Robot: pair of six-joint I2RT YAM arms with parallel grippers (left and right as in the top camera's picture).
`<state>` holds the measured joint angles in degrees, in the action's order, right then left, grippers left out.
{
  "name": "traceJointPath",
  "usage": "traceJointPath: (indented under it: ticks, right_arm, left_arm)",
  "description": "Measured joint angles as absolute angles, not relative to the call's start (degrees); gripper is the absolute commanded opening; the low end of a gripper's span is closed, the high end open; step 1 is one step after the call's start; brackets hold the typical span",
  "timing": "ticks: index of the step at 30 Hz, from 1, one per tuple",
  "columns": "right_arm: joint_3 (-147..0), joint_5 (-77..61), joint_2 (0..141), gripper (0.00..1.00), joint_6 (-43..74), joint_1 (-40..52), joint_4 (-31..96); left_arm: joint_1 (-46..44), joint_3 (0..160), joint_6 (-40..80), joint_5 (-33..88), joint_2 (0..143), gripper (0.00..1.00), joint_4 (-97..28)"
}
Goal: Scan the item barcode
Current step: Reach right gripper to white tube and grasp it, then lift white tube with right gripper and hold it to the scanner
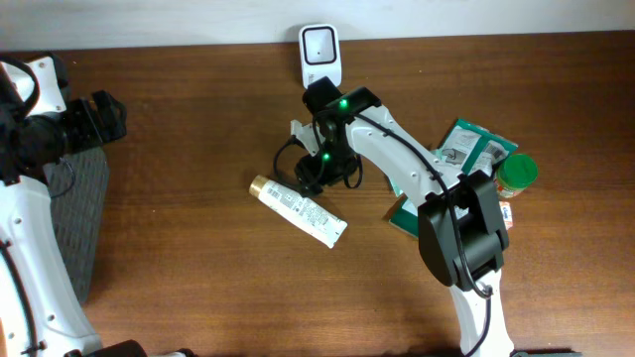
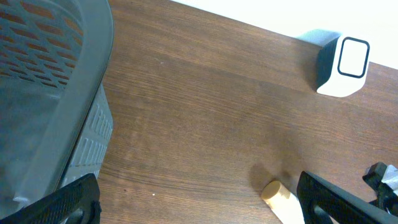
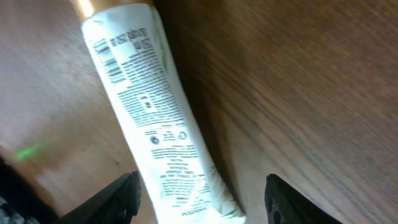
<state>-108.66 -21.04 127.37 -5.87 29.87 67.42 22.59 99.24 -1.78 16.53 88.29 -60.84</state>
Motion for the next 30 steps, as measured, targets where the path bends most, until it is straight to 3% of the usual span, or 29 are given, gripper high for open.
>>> traceJointPath:
  ticks: [6, 9, 11, 12, 14, 17, 21, 30]
  right_arm:
    - [-108.9, -33.5, 135.5, 0.57, -22.4, 25.3, 70.5]
    - [-108.5, -40.2, 135.6, 0.56, -24.0, 25.9, 70.3]
    - [-108.5, -42.2, 137.2, 0.52, -18.0, 27.9, 68.3]
    - [-108.5, -42.9, 138.7, 0.47, -12.5, 29.1, 66.9]
    - [-108.5, -44.5, 139.2, 0.19, -3.9, 30.6, 65.3]
    - [-108.2, -46.7, 139.5, 0.05, 4.0, 31.3, 59.3]
    - [-110.3, -44.8, 139.5, 0.04, 9.3, 31.4, 54.1]
    - [-112.9, -29.5, 136.2, 0.04, 9.8, 33.8, 56.6]
  left_arm:
    - [22.6, 99.2, -1.8, 16.5, 88.3, 0.99, -60.8]
    - [22.6, 99.2, -1.8, 16.5, 88.3, 0.99, -60.8]
    - [22.6, 99.2, -1.8, 16.5, 88.3, 0.99, -60.9]
    - [22.6, 99.2, -1.8, 16.6, 88.3, 0.99, -60.9]
    - [22.6, 99.2, -1.8, 16.5, 88.3, 0.99, -60.8]
    - [22.6, 99.2, -1.8, 16.6, 88.3, 0.99, -60.9]
    - [22.6, 99.2, -1.8, 16.5, 88.3, 0.99, -60.9]
    - [22.6, 99.2, -1.8, 16.5, 88.3, 0.99, -60.8]
